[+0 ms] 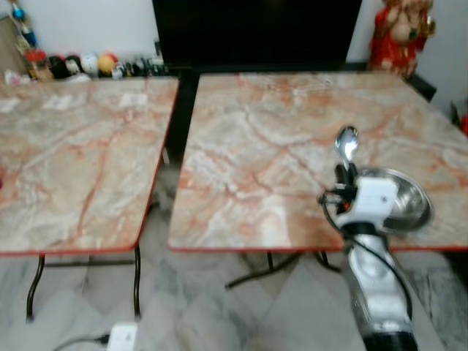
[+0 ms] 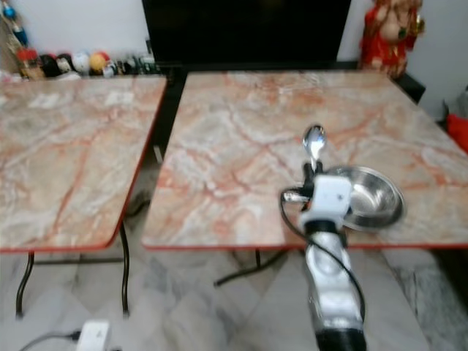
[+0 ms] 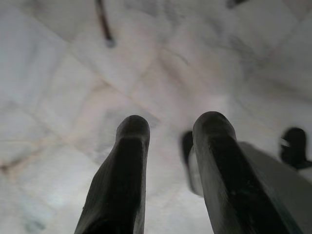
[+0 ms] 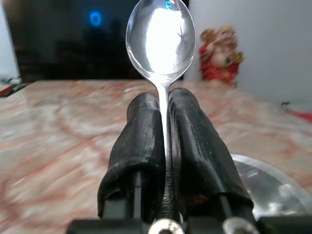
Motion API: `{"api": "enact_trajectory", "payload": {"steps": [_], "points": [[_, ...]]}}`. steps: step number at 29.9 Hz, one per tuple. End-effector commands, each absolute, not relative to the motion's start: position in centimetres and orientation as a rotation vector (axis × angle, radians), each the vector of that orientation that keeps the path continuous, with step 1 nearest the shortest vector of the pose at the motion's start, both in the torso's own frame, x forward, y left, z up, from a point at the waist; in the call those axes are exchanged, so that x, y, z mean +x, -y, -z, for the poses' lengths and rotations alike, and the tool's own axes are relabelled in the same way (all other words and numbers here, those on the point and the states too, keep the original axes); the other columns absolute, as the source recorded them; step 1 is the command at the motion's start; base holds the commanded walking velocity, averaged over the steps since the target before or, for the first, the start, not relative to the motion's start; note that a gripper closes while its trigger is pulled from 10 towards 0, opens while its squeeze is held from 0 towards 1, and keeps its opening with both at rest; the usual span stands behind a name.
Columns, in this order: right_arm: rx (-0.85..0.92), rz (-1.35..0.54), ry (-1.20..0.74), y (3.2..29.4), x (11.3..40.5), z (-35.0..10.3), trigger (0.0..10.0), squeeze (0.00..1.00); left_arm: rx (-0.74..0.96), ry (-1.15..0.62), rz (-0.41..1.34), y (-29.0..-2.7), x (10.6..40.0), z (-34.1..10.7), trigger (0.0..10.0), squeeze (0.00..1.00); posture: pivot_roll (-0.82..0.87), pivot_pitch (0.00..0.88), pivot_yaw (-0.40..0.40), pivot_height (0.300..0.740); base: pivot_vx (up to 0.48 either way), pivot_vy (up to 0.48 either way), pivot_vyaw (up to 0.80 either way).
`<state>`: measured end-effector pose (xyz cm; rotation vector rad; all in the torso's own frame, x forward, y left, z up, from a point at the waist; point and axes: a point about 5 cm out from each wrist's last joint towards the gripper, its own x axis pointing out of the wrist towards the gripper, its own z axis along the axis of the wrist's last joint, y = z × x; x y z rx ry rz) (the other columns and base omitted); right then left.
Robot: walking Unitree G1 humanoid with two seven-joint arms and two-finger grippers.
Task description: Setting the table
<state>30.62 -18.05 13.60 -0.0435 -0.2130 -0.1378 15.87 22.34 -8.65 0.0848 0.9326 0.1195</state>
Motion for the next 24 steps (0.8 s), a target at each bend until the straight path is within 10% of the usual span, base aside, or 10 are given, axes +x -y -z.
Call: {"api": "enact_trajectory", "payload": {"steps": [1, 24], "points": [[-0.026, 0.121, 0.228, 17.2, 30.9, -14.0, 10.0, 0.0, 0.111, -0.955, -0.133, -23.4, 15.3, 8.7, 10.0, 0.0, -0.08, 0.0, 0.015, 0.74, 0.0, -0.424, 0.0], [-0.012, 0.204, 0.214, 18.8, 31.1, -13.9, 10.0, 0.0, 0.1, -0.949, -0.143, -23.5, 15.7, 8.5, 10.0, 0.0, -0.09, 0.0, 0.023, 0.74, 0.022, -0.189, 0.0]]}}
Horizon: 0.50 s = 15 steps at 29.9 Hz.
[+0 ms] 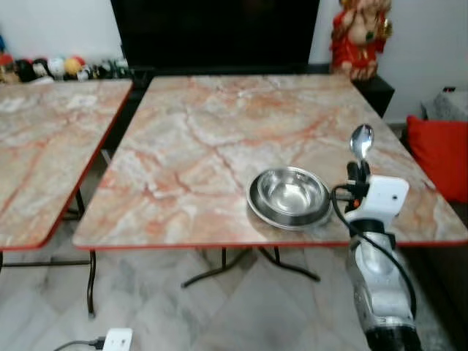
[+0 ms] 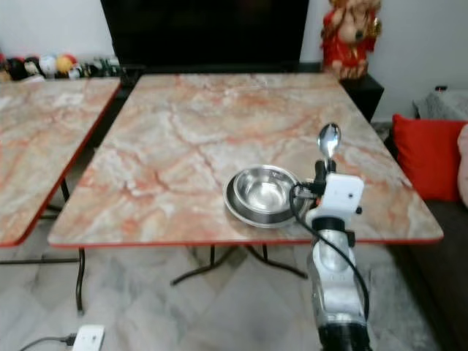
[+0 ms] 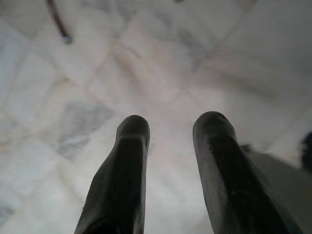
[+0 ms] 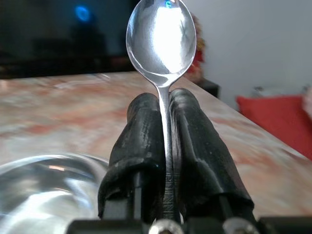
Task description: Setting the table
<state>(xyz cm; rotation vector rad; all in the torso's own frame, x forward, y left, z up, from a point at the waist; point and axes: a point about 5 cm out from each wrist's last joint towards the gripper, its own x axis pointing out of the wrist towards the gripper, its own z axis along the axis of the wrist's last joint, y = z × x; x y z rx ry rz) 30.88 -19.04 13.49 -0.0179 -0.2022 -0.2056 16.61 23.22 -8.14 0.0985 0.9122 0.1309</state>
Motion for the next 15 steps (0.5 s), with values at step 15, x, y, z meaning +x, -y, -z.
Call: {"api": "enact_trajectory", "payload": {"steps": [15], "points": [[-0.011, 0.204, 0.211, 18.7, 31.3, -14.0, 10.0, 0.0, 0.068, -0.891, -0.139, -23.1, 16.4, 8.2, 10.0, 0.0, -0.08, 0.0, 0.012, 0.74, 0.285, 0.0, 0.0]]}}
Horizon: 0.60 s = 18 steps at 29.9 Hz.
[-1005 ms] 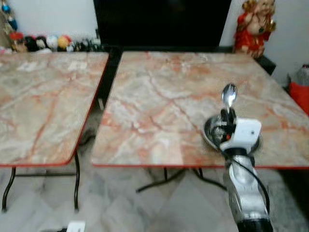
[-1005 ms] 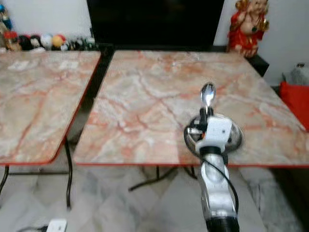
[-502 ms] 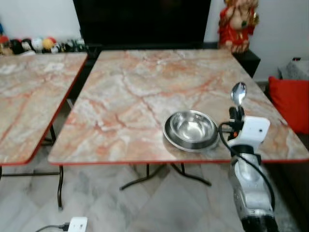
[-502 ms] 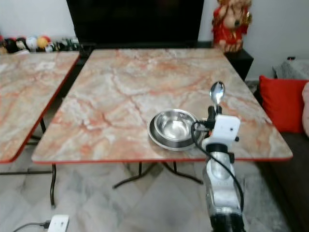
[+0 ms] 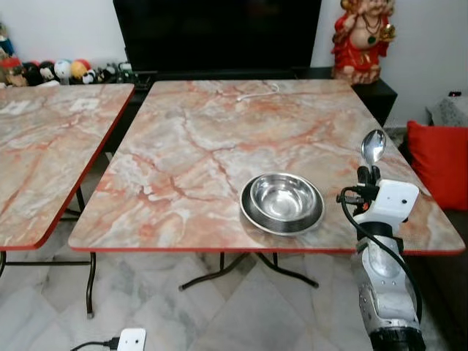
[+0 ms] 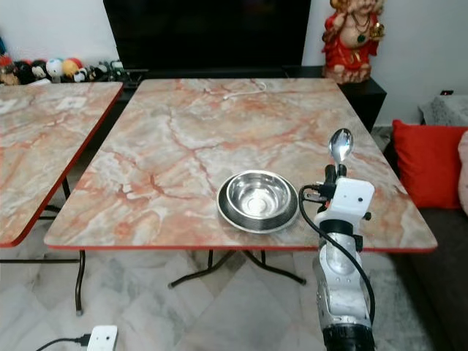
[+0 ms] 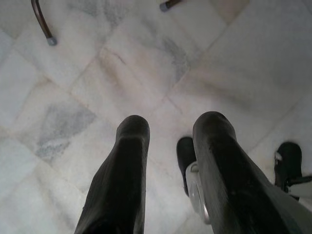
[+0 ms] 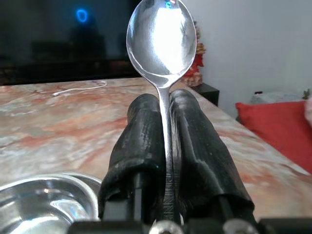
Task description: Setting the table
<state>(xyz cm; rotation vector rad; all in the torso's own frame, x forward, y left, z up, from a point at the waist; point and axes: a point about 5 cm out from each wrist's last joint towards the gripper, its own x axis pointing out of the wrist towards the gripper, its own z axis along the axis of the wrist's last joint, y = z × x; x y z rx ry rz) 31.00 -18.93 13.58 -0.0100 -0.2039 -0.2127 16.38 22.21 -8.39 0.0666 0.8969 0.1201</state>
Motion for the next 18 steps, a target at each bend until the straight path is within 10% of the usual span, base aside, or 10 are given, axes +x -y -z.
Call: {"api": "enact_trajectory", "payload": {"steps": [1, 18], "points": [[-0.01, 0.204, 0.211, 18.69, 31.37, -14.06, 10.0, 0.0, 0.068, -0.891, -0.143, -23.42, 16.32, 8.12, 10.0, 0.0, -0.08, 0.0, 0.013, 0.74, 0.307, 0.0, 0.0], [-0.002, 0.234, 0.199, 19.31, 32.15, -14.73, 10.0, 0.0, 0.066, -0.894, -0.15, -23.62, 16.47, 8.04, 10.0, 0.0, -0.08, 0.0, 0.015, 0.74, 0.066, 0.0, 0.0]]}}
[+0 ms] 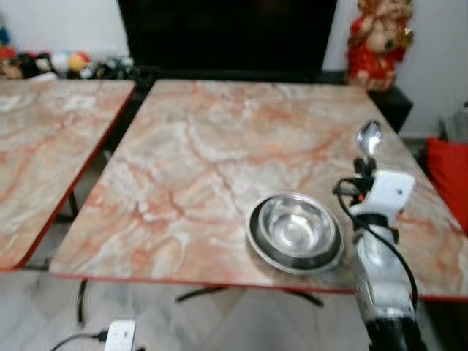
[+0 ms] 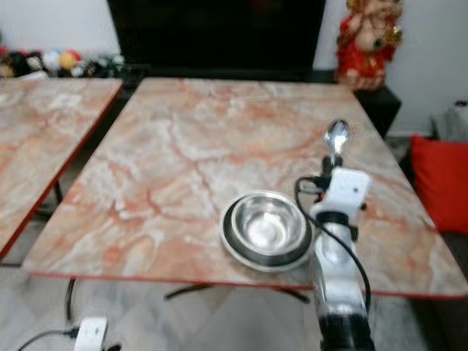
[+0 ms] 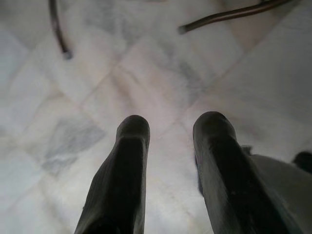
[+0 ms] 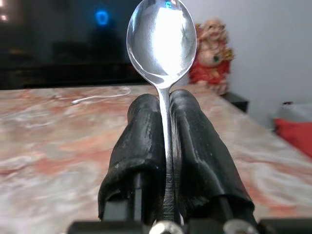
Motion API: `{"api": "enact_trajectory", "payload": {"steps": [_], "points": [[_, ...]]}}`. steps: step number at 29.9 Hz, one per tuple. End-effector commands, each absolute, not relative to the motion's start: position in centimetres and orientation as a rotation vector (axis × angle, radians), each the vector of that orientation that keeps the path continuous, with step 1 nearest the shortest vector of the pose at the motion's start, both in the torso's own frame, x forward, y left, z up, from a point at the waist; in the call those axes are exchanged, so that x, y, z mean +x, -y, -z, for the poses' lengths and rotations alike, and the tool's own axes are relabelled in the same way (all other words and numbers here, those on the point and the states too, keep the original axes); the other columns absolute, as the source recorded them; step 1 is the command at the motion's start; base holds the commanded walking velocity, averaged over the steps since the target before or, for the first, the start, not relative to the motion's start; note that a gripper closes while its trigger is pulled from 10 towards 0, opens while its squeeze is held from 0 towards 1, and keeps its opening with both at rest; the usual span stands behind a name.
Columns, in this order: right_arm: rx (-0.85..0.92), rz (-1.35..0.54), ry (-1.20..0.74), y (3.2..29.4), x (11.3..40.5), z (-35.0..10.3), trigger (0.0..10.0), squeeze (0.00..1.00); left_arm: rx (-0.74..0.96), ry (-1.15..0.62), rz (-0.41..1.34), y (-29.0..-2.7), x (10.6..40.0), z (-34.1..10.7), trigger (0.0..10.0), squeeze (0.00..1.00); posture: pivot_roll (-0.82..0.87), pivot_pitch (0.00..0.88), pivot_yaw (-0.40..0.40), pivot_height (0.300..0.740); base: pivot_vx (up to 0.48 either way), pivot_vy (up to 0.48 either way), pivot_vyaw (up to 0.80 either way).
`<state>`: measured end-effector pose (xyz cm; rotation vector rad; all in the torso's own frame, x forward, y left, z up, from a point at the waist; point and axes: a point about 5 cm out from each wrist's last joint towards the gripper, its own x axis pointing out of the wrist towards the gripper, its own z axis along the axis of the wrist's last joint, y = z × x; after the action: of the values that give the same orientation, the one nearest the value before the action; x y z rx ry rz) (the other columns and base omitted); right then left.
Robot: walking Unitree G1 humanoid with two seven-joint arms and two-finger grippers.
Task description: Setting the table
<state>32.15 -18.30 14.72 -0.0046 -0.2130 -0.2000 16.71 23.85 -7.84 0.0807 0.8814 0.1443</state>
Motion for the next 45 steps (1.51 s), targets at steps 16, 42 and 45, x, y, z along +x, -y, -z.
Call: {"api": "enact_trajectory", "payload": {"steps": [16, 42, 45], "points": [[-0.051, 0.311, -0.181, 24.0, 33.7, -12.7, 10.0, 0.0, 0.059, -0.91, -0.159, -24.5, 16.1, 8.0, 10.0, 0.0, -0.09, 0.0, 0.023, 0.74, 0.0, 0.0, 0.0], [0.022, 0.21, -0.459, 23.5, 32.3, -7.4, 10.0, 0.0, 0.047, -0.951, -0.146, -22.7, 15.1, 8.9, 10.0, 0.0, -0.09, 0.0, 0.029, 0.74, 0.0, 0.0, 0.0], [0.034, 0.192, -0.461, 23.2, 32.2, -7.2, 10.0, 0.0, 0.051, -0.952, -0.163, -24.3, 14.7, 8.7, 10.0, 0.0, -0.09, 0.0, 0.028, 0.74, 0.0, 0.0, 0.0]]}}
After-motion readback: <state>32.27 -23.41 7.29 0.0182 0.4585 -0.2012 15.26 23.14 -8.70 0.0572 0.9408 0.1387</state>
